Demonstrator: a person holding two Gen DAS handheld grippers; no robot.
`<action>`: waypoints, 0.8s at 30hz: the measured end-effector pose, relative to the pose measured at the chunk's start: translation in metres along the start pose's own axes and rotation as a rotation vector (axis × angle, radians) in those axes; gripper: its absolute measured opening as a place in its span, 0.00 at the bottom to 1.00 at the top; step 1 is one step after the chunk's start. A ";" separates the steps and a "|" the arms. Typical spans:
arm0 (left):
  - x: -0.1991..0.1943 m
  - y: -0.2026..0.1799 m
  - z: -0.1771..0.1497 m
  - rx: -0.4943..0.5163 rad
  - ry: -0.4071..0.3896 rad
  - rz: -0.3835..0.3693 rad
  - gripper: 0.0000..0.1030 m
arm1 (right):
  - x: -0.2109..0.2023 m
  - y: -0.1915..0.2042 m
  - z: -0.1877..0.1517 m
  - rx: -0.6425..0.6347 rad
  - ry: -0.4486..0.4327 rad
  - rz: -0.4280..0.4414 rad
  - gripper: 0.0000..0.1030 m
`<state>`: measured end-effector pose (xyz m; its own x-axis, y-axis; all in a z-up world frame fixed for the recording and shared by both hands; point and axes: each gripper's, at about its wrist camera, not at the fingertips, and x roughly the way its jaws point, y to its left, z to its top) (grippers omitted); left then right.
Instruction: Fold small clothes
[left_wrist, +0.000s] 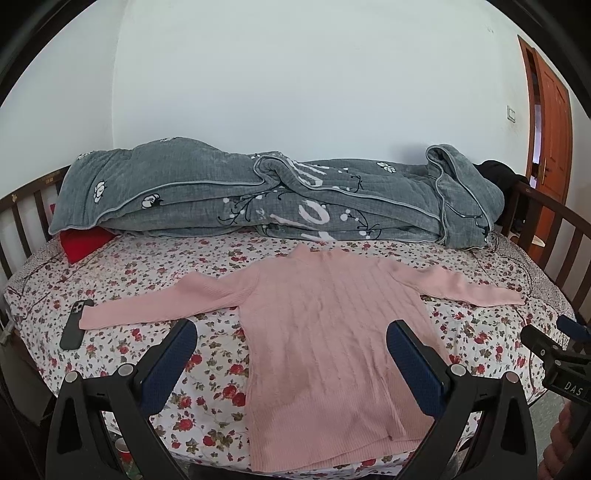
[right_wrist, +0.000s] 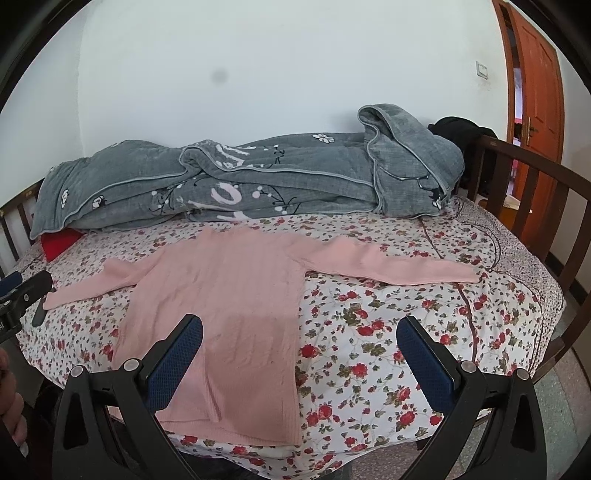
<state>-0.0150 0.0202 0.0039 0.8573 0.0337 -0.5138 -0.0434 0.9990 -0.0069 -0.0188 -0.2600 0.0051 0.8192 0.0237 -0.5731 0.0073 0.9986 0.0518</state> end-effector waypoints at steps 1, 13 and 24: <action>0.000 0.000 0.000 0.000 0.000 0.000 1.00 | 0.000 0.000 -0.001 0.003 0.001 0.002 1.00; -0.002 0.005 0.001 -0.016 -0.004 -0.009 1.00 | -0.001 0.003 -0.001 0.007 0.001 0.002 1.00; -0.002 0.008 0.004 -0.020 -0.006 -0.016 1.00 | -0.007 0.006 0.000 0.003 -0.010 0.003 1.00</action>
<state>-0.0150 0.0281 0.0080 0.8608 0.0181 -0.5086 -0.0401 0.9987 -0.0323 -0.0245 -0.2537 0.0092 0.8250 0.0262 -0.5645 0.0068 0.9984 0.0563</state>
